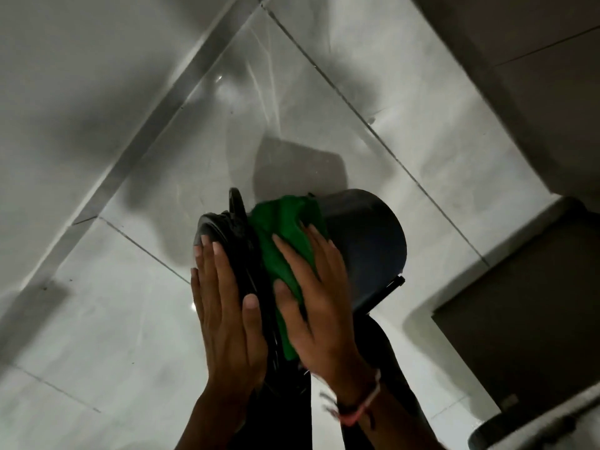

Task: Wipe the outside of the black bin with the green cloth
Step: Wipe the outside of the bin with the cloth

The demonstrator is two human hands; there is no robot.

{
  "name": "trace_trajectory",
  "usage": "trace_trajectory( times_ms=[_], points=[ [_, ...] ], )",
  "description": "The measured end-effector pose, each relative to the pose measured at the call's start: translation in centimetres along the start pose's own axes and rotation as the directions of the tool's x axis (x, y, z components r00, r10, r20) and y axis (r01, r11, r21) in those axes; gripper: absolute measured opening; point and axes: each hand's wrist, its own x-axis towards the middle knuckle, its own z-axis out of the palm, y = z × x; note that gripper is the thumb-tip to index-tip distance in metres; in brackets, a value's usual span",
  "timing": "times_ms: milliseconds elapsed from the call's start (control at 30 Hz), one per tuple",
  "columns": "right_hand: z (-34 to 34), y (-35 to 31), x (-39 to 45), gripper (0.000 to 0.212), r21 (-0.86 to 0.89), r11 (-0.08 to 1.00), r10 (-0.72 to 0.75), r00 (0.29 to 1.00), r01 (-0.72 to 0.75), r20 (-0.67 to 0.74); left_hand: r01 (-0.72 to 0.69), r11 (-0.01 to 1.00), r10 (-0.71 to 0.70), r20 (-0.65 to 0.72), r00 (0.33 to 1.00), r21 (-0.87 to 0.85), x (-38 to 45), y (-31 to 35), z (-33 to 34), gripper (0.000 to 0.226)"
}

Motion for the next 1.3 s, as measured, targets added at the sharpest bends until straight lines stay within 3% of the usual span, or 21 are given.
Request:
trace_trajectory(
  times_ms=[67, 133, 233, 333, 400, 467, 533, 567, 667, 733, 900, 1000, 1100, 1167, 1233, 1300],
  points=[
    [-0.9, 2.9, -3.4, 0.054, 0.009, 0.998, 0.064, 0.998, -0.064, -0.021, -0.025, 1.000, 0.025, -0.009, 1.000, -0.018, 0.0, 0.0, 0.3, 0.061],
    [-2.2, 6.1, -3.5, 0.055, 0.008, 0.975, 0.223, 0.974, -0.223, -0.035, -0.039, 0.999, 0.038, -0.011, 0.999, -0.034, 0.1, 0.0, 0.3, 0.060],
    [-4.3, 9.2, 1.2, 0.058, 0.115, 0.896, 0.443, 0.883, -0.429, -0.154, -0.041, 0.998, 0.040, -0.017, 0.999, -0.057, 0.5, 0.9, 0.8, 0.061],
    [-4.7, 7.8, 5.5, 0.060, 0.105, 0.863, 0.505, 0.845, -0.494, -0.174, -0.028, 0.999, 0.025, -0.060, 0.998, -0.037, 0.9, 2.7, 1.6, 0.061],
    [-3.9, 4.5, 5.3, 0.058, 0.063, 0.904, 0.428, 0.893, -0.424, -0.137, -0.039, 0.999, 0.039, -0.090, 0.995, -0.001, 1.1, 3.6, 2.0, 0.058],
    [-3.2, 1.8, 3.0, 0.054, 0.077, 0.977, 0.204, 0.974, -0.197, -0.099, -0.030, 1.000, 0.030, -0.101, 0.994, 0.003, 1.1, 3.8, 2.1, 0.053],
    [-2.4, 1.7, -0.7, 0.051, 0.106, 0.994, -0.014, 0.997, 0.022, -0.076, 0.001, 0.999, -0.004, -0.099, 0.995, -0.033, 0.9, 3.7, 2.0, 0.050],
    [-2.3, 2.6, -2.2, 0.053, 0.094, 0.994, -0.053, 0.997, 0.058, -0.062, 0.010, 0.999, -0.014, -0.096, 0.995, -0.047, 0.8, 3.6, 2.0, 0.048],
    [-2.8, 6.8, -3.5, 0.054, 0.010, 0.994, 0.109, 0.993, -0.109, -0.043, 0.045, 0.996, -0.053, -0.098, 0.994, -0.075, 0.4, 3.1, 1.6, 0.047],
    [-3.3, 9.2, -2.3, 0.054, 0.047, 0.971, 0.237, 0.967, -0.233, -0.097, 0.069, 0.994, -0.076, -0.092, 0.993, -0.082, 0.7, 2.9, 1.6, 0.047],
    [-4.4, 9.9, 0.0, 0.058, 0.177, 0.946, 0.306, 0.927, -0.270, -0.218, 0.081, 0.986, -0.096, -0.100, 0.990, -0.144, 1.5, 4.3, 2.1, 0.049],
    [-3.1, 6.1, -0.6, 0.054, 0.108, 0.977, 0.205, 0.960, -0.186, -0.193, 0.041, 0.992, -0.056, -0.135, 0.989, -0.117, 2.2, 4.6, 2.5, 0.047],
    [-2.5, 3.5, 0.3, 0.053, 0.057, 0.994, -0.081, 0.976, 0.094, -0.200, 0.013, 0.991, -0.035, -0.170, 0.985, -0.130, 3.6, 4.3, 2.1, 0.047],
    [-2.9, 4.5, 1.5, 0.054, -0.001, 0.985, -0.171, 0.970, 0.174, -0.174, 0.010, 0.990, -0.035, -0.171, 0.985, -0.141, 4.0, 4.0, 2.1, 0.047],
    [-3.7, 6.7, 2.0, 0.056, -0.044, 0.992, -0.125, 0.983, 0.120, -0.137, 0.029, 0.997, -0.038, -0.150, 0.988, -0.065, 3.8, 3.9, 1.8, 0.048],
    [-4.7, 9.4, 2.2, 0.057, -0.021, 0.999, 0.033, 0.994, -0.036, -0.109, 0.018, 0.993, -0.006, -0.103, 0.995, 0.113, 3.2, 3.4, 1.1, 0.049]
  ],
)
